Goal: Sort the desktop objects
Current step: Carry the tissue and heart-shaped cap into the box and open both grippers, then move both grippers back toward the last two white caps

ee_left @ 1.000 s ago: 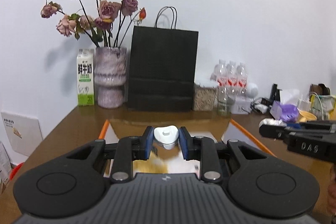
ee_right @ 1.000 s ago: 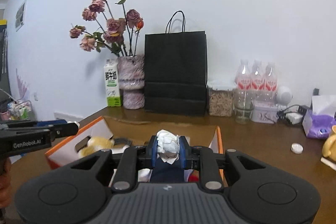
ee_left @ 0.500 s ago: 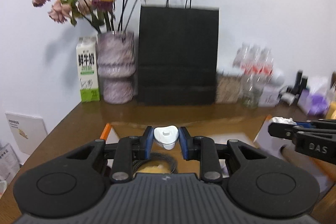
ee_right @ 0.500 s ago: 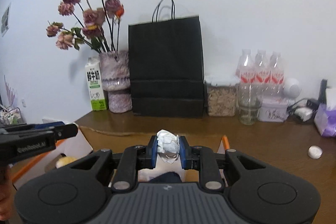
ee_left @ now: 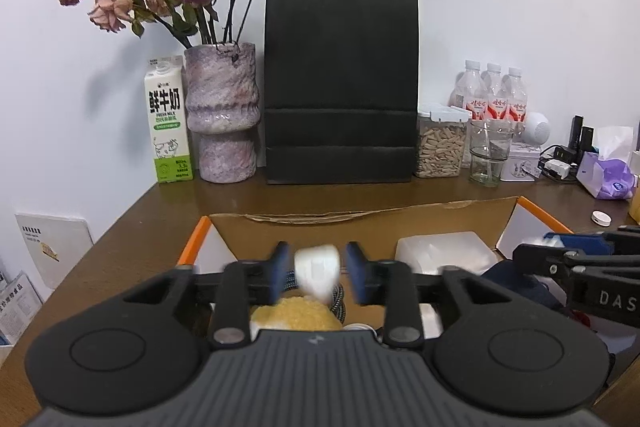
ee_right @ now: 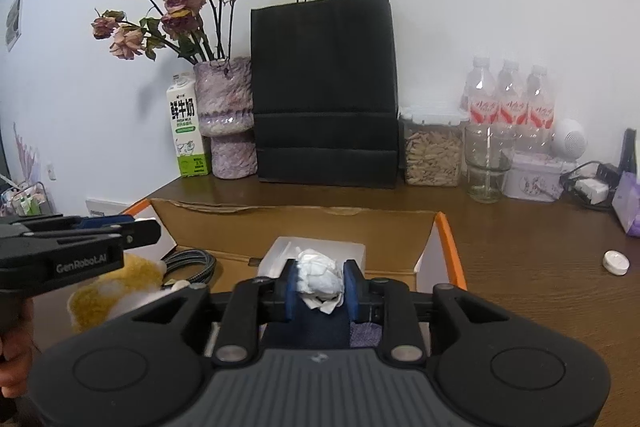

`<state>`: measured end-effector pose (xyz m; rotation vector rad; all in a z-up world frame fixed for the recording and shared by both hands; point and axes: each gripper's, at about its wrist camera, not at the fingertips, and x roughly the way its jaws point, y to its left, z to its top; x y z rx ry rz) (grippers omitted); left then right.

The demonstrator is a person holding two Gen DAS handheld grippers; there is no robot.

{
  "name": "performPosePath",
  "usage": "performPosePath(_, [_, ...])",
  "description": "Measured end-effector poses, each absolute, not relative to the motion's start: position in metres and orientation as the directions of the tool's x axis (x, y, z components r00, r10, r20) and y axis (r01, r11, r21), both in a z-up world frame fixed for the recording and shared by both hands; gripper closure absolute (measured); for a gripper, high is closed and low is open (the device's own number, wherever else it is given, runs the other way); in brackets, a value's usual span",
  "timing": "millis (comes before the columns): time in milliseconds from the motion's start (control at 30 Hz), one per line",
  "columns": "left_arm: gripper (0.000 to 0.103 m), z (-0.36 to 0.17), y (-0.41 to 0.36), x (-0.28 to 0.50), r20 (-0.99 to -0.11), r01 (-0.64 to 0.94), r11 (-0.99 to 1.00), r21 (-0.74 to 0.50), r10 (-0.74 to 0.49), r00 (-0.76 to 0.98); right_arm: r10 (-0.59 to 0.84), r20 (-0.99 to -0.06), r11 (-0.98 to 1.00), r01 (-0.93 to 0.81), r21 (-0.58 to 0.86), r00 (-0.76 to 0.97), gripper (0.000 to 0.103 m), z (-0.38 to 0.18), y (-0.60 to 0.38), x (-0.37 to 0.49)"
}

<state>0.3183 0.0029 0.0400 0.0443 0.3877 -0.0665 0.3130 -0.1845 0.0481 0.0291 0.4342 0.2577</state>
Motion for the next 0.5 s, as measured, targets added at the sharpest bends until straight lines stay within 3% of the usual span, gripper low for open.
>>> performPosePath(33, [0.027,0.041,0.003,0.316,-0.372,0.066,0.997,0.036,-0.048,0.927,0.252,-0.408,0.967,-0.240,0.081,0.878,0.047,0.049,-0.184,0.311])
performPosePath(67, [0.007,0.043,0.004,0.314,-0.358,0.061,0.997,0.040,-0.043,0.933,0.253,-0.401,0.967,-0.241,0.082,0.881,0.033,0.049,-0.185,0.310])
performPosePath(100, [0.000,0.044,0.005,0.310,-0.338,0.055,0.998,0.041,-0.038,0.941,0.251,-0.390,0.968,-0.239,0.080,0.886,0.010,0.050,-0.185,0.308])
performPosePath(133, [0.000,0.046,0.006,0.306,-0.312,0.047,0.998,0.039,-0.033,0.950,0.247,-0.377,0.969,-0.237,0.075,0.892,0.000,0.051,-0.185,0.305])
performPosePath(500, [0.000,0.052,0.009,0.295,-0.295,0.018,1.000,0.018,-0.011,0.955,0.241,-0.334,0.970,-0.240,0.043,0.912,0.000,0.060,-0.181,0.288])
